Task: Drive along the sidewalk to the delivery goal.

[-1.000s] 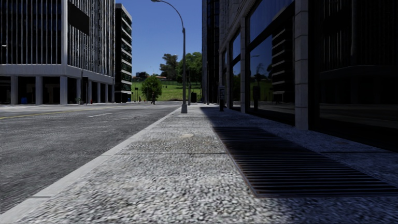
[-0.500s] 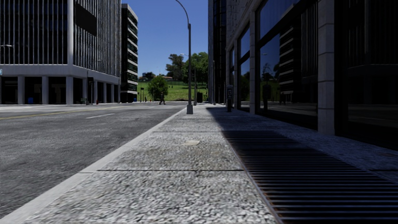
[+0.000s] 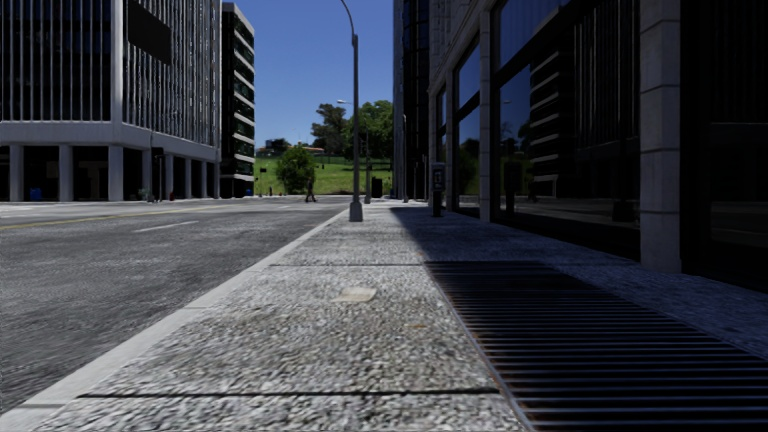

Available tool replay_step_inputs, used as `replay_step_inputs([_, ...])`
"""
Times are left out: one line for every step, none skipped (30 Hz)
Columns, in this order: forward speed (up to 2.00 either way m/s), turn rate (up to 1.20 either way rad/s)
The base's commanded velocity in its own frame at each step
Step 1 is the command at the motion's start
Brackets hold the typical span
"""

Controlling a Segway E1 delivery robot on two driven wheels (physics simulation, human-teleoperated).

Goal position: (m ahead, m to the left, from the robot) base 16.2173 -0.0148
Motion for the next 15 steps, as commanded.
replay_step_inputs([1.41,-0.22])
replay_step_inputs([1.41,-0.22])
replay_step_inputs([1.41,-0.22])
replay_step_inputs([1.41,-0.22])
replay_step_inputs([1.41,-0.22])
replay_step_inputs([1.41,-0.22])
replay_step_inputs([1.41,-0.22])
replay_step_inputs([1.41,-0.22])
replay_step_inputs([1.41,-0.22])
replay_step_inputs([1.41,-0.22])
replay_step_inputs([1.41,-0.22])
replay_step_inputs([1.41,-0.22])
replay_step_inputs([1.41,-0.22])
replay_step_inputs([1.41,-0.18])
replay_step_inputs([1.41,-0.06])
